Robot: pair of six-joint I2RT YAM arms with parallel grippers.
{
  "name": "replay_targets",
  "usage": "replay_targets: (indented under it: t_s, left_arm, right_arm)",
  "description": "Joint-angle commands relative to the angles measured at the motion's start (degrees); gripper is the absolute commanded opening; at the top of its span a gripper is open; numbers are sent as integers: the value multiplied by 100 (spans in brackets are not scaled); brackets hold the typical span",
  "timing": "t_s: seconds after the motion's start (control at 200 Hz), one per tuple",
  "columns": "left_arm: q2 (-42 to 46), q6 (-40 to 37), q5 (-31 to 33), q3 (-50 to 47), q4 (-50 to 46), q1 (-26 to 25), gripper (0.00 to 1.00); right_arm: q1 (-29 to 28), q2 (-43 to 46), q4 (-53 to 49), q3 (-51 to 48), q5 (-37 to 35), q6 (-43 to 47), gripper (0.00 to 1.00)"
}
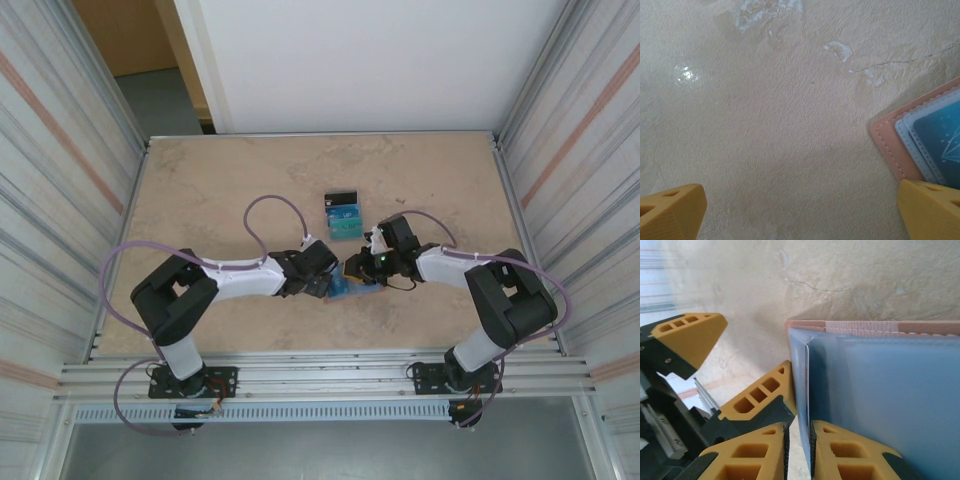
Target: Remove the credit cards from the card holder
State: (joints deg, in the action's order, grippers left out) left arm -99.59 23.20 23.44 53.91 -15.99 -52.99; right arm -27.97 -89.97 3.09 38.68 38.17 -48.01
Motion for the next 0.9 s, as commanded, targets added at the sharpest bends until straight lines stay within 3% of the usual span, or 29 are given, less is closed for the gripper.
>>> replay_targets:
  t_s: [0.0,0.261,0.606,0.892]
  left_arm:
    - [-222,-69,184,5,-326,-5,99]
    - [-253,-88,165,47,-335,-8,99]
    - [-269,-95,151,97,-335,-27,99]
    - [-273,-52,201,109,-412,-36,99]
  right_arm:
    - [41,78,364,-95,328,-94,19]
    - [37,-289,829,-205,489,-257,15]
    - [31,-500,889,-154,497,-233,19]
    - [78,-582,1230,-220,616,-332,15]
